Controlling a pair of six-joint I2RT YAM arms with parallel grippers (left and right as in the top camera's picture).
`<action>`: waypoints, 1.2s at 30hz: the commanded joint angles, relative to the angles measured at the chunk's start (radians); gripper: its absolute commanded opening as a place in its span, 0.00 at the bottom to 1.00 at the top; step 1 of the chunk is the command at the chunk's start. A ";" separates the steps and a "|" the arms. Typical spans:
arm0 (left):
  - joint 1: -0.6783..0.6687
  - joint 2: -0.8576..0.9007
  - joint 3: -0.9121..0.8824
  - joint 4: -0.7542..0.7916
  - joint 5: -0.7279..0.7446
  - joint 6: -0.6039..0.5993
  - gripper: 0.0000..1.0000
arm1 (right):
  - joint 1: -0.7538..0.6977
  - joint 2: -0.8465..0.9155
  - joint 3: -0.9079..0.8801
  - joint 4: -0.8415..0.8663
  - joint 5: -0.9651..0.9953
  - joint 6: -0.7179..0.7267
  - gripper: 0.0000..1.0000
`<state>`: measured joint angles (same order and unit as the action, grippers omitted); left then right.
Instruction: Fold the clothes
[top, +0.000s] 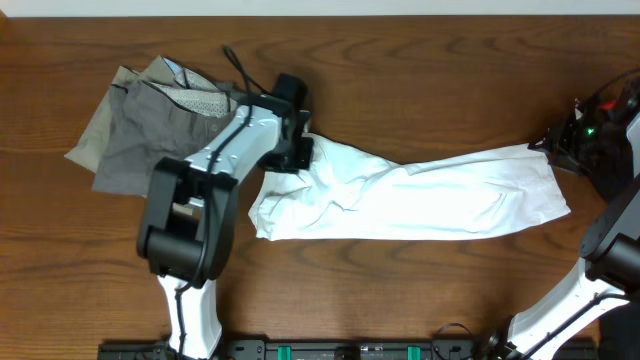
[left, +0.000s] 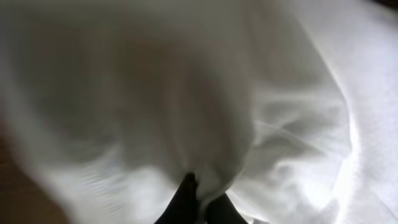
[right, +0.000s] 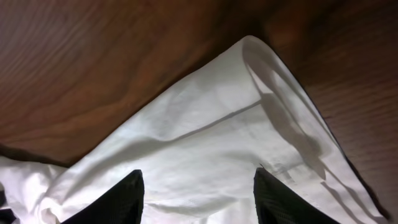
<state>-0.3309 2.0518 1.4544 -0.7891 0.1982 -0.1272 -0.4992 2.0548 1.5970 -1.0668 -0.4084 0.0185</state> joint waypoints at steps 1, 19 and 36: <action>0.041 -0.075 0.001 -0.006 -0.061 -0.009 0.06 | 0.011 0.001 -0.003 0.002 -0.009 0.014 0.55; 0.065 -0.081 0.001 -0.034 -0.008 -0.009 0.47 | 0.003 0.001 -0.003 0.030 0.096 -0.017 0.57; 0.065 -0.080 0.001 -0.024 -0.007 -0.005 0.47 | 0.003 0.001 -0.148 0.087 0.178 0.060 0.52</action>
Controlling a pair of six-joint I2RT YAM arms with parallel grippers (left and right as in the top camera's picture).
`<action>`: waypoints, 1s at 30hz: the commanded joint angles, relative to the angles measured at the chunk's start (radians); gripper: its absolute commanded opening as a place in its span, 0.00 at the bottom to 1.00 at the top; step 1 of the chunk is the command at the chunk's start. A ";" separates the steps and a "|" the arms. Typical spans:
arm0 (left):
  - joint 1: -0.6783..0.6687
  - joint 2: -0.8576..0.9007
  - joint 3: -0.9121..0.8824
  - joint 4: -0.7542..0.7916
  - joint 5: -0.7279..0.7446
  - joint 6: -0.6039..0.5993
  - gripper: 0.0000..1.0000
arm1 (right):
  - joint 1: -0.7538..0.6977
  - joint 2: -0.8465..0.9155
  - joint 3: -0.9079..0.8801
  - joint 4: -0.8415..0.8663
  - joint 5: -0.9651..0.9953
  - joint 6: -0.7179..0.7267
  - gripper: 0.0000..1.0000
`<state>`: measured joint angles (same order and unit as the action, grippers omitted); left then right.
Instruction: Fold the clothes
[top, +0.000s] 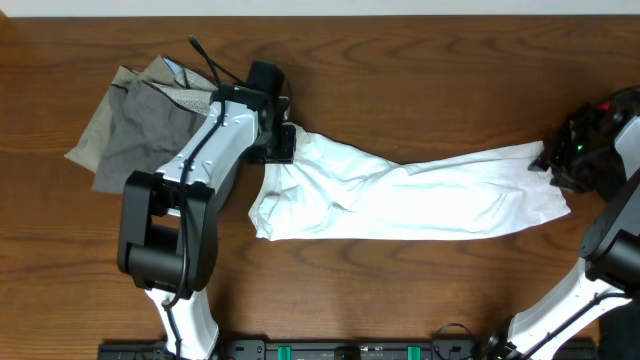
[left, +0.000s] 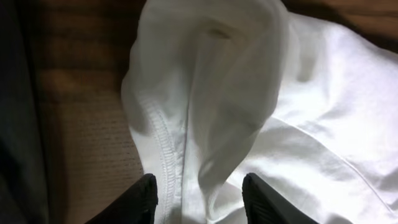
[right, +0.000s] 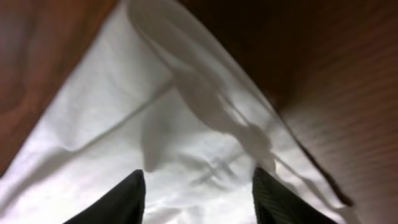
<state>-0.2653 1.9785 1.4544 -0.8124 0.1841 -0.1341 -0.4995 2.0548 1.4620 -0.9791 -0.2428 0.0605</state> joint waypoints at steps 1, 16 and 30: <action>0.000 -0.007 0.001 0.001 0.007 0.001 0.47 | 0.003 0.001 -0.020 0.001 0.029 0.038 0.52; -0.002 0.005 -0.018 0.030 0.096 0.006 0.19 | -0.040 -0.002 -0.059 0.042 0.111 0.126 0.01; -0.004 0.037 -0.033 0.069 0.098 0.005 0.46 | -0.109 -0.003 -0.052 0.019 0.069 0.126 0.01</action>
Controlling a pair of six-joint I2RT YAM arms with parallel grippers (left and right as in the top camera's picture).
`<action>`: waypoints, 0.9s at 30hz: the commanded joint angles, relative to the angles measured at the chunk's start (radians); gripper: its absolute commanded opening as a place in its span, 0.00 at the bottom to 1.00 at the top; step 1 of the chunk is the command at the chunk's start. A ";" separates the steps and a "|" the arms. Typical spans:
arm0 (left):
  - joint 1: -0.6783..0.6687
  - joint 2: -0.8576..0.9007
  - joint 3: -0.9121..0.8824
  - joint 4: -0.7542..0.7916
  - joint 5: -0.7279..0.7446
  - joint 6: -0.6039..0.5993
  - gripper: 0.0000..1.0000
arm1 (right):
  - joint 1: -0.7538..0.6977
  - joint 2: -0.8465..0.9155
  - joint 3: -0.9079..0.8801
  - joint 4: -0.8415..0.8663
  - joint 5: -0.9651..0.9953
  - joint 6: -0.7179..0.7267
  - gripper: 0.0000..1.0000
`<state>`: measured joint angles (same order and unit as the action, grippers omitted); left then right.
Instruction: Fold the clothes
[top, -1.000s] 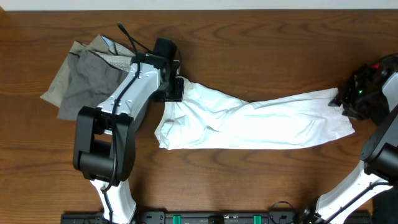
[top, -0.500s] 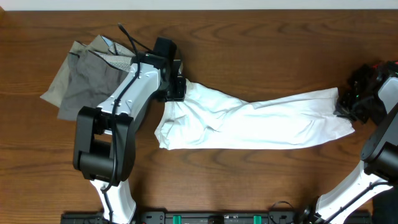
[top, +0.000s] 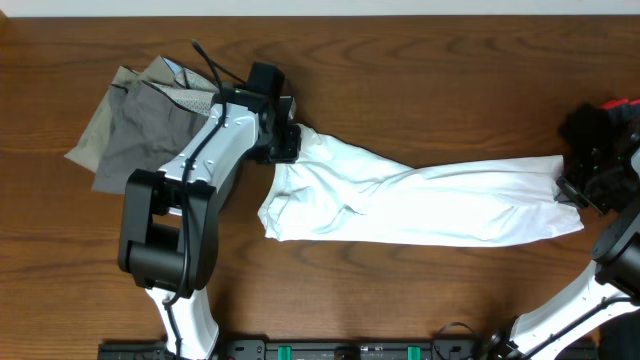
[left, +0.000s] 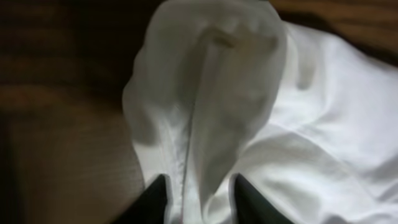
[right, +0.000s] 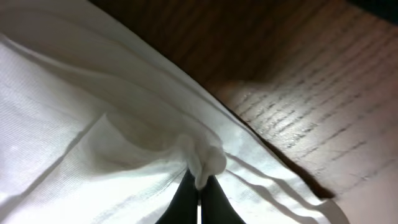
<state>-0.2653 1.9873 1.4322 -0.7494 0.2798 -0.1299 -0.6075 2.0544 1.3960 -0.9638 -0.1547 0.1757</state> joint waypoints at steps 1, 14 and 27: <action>-0.005 0.030 -0.011 0.007 0.006 0.000 0.49 | -0.001 -0.003 0.014 0.006 -0.022 0.011 0.01; -0.030 0.034 -0.013 0.074 -0.003 0.001 0.06 | 0.000 -0.003 0.014 0.019 -0.021 0.011 0.01; 0.160 0.023 0.007 0.086 -0.055 -0.075 0.06 | -0.003 -0.003 0.014 0.046 0.016 0.010 0.03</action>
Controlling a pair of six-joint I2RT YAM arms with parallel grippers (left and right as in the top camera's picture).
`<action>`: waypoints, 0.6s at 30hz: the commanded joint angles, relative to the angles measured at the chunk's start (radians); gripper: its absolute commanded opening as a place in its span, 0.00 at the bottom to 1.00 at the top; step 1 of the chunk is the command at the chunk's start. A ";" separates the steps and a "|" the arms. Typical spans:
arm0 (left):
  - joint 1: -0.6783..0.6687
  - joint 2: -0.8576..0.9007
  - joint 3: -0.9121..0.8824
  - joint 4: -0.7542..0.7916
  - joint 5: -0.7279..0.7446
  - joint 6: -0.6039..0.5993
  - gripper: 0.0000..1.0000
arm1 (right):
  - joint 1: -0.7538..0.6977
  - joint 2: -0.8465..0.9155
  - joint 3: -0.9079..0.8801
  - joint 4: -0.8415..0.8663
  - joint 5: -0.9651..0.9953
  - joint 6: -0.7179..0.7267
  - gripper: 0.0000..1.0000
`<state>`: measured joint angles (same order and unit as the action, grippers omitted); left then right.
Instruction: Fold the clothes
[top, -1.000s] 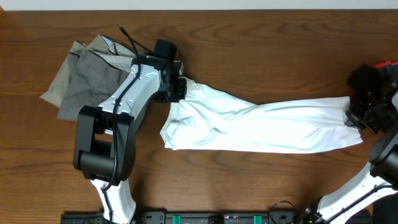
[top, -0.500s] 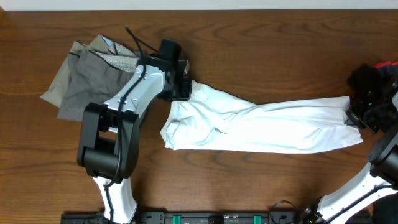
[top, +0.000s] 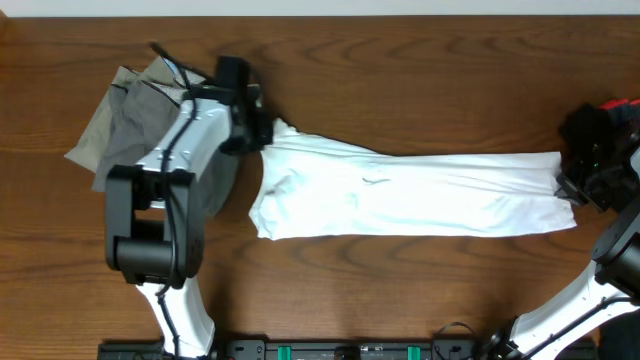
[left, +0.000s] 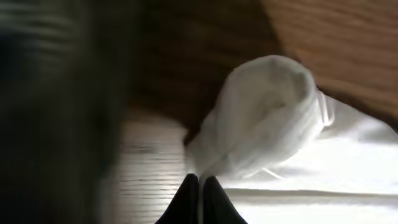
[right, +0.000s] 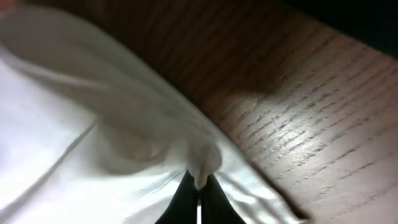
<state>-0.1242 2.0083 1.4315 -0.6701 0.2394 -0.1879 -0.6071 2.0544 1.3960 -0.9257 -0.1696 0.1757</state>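
Note:
A long white garment (top: 410, 192) lies stretched left to right across the wooden table (top: 420, 70). My left gripper (top: 262, 132) is shut on its upper left corner, and in the left wrist view the black fingertips (left: 200, 184) pinch a bunch of white cloth (left: 267, 112). At the far right my right gripper (top: 566, 183) is shut on the garment's right end; the right wrist view shows white fabric (right: 93, 124) nipped between the tips (right: 200, 190).
A heap of grey clothes (top: 140, 120) lies at the back left, just behind the left arm. Black equipment with a red part (top: 600, 135) sits at the right table edge. A dark rail (top: 350, 350) runs along the front.
The left gripper moved left and a little back with the corner it holds. The white garment is now pulled straighter and flatter between both grippers. The right gripper barely moved.
At first the left gripper pinched the crumpled left part and the right gripper stood open at the right end. Then both were open on the cloth. Then both were closing or shut on opposite ends, and now the garment lies stretched flat between them.

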 joint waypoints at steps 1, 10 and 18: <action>0.019 0.002 0.008 0.011 -0.002 -0.016 0.06 | -0.003 -0.003 0.014 0.010 0.031 0.010 0.05; 0.016 -0.028 0.009 0.016 0.076 -0.016 0.47 | -0.014 -0.003 0.019 0.023 0.006 0.002 0.28; 0.016 -0.190 0.014 -0.047 0.101 -0.011 0.58 | -0.044 0.000 0.026 0.118 -0.217 -0.249 0.59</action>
<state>-0.1123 1.9133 1.4319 -0.7021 0.3202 -0.2062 -0.6437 2.0544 1.4014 -0.8173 -0.2607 0.0620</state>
